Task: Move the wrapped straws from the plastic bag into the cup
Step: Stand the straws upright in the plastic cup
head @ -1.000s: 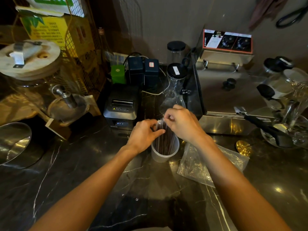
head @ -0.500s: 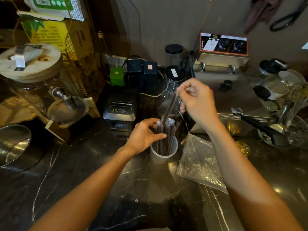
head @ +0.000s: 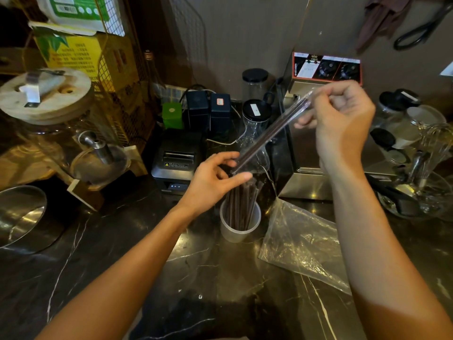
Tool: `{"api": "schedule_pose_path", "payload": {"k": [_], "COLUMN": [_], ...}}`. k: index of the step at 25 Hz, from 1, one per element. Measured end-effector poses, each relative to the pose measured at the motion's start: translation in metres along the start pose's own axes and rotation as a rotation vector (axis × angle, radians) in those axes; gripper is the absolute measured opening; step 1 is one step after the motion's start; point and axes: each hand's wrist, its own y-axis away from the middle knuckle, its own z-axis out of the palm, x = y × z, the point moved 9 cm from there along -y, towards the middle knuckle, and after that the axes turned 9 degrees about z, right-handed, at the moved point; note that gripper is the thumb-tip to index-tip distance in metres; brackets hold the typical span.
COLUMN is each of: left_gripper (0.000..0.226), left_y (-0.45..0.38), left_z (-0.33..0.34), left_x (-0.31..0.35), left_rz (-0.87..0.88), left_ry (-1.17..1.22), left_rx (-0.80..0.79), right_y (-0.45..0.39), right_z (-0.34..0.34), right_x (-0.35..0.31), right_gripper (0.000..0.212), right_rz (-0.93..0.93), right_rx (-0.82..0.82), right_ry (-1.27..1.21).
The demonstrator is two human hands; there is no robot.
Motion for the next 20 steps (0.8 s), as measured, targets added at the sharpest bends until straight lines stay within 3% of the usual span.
{"api": "schedule_pose_path", "payload": {"k": [6, 11, 15, 20], "left_gripper": [0.035, 0.053, 0.024, 0.014], "left_y": [-0.009, -0.003, -0.004, -0.013], "left_z": [-0.005, 0.007, 0.01, -0.022], "left_x": [0.013, -0.005, -0.006, -0.005], "left_rz": [0.042, -0.125, -0.077, -0.113], "left_ry": [-0.087, 0.097, 0.207, 0.395], "left_rx": [0.035, -0.037, -0.097, 0.14], "right_y": [0.014, 0.024, 0.027, 0.047], "right_z": [-0.016, -0.015, -0.021, -0.035], "right_x": [0.039, 0.058, 0.069, 0.104], "right_gripper": [0.008, 0.01, 0.006, 0.01], "right_rz": [0.282, 0.408, 0.452, 0.548], "right_rx": [0.09, 0.078, 0.085, 0.086], "right_ry": [-0.141, -0.276, -0.324, -0.211]}}
